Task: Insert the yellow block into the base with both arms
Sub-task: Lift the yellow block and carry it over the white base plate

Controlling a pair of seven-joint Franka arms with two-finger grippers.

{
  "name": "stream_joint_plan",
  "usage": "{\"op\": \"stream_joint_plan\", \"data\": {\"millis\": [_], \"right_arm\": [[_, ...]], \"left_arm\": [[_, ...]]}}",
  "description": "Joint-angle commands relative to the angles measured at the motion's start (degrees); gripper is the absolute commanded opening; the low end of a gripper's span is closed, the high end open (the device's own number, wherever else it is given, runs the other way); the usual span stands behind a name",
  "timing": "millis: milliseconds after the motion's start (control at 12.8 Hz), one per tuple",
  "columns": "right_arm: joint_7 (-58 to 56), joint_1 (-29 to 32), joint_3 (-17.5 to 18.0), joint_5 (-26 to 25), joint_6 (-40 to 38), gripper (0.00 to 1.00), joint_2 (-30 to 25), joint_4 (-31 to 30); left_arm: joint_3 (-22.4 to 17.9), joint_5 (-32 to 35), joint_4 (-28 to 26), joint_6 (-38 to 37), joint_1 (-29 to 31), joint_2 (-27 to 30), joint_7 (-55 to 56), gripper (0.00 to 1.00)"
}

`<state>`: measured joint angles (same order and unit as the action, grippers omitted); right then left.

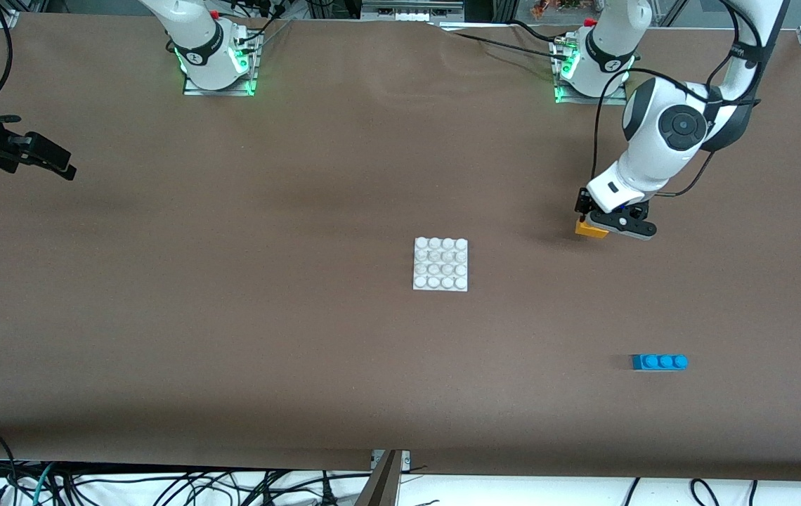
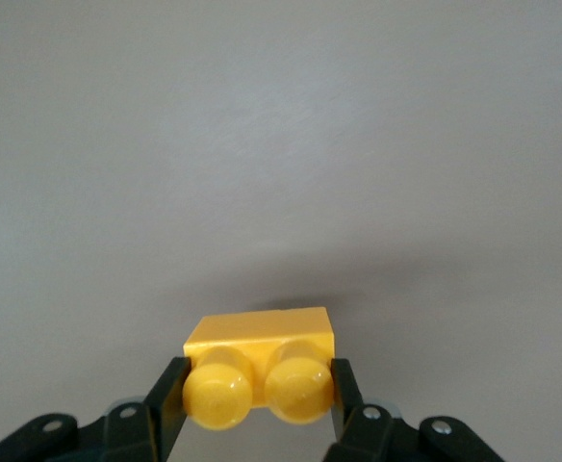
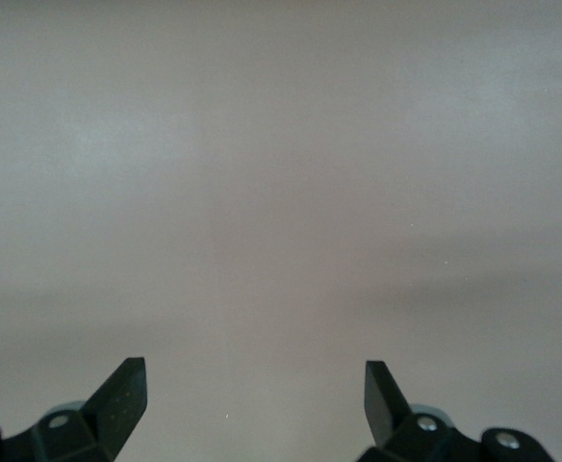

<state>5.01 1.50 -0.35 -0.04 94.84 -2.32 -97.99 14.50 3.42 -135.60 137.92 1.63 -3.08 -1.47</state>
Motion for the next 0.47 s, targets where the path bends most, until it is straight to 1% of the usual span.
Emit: {"op": "stream_joint_plan", "data": {"millis": [0, 157, 313, 391], "right_arm": [[-0.87, 0.61, 0.52, 0.04, -0.1, 1.0, -0.31, -0.1], [-1.05, 0.61, 0.52, 0.04, -0.1, 1.0, -0.31, -0.1], [-1.05, 0.61, 0.52, 0.04, -0.18, 1.0, -0.31, -0.1], [-1.05, 0.61, 0.52, 0.04, -0.18, 1.0, -0.31, -0.1]], "left_arm": [[5.6, 0.01, 11.63, -12.28, 0.04, -1.39, 4.78, 0.51], [9.39, 0.01, 21.47, -18.72, -0.31, -6.04, 11.03, 0.49], [12.64, -0.17, 29.05, -20.5, -0.66, -11.57, 15.6, 0.49], [14.31, 0.01, 32.39, -20.5, -1.97, -15.08, 19.8, 0.49]]}}
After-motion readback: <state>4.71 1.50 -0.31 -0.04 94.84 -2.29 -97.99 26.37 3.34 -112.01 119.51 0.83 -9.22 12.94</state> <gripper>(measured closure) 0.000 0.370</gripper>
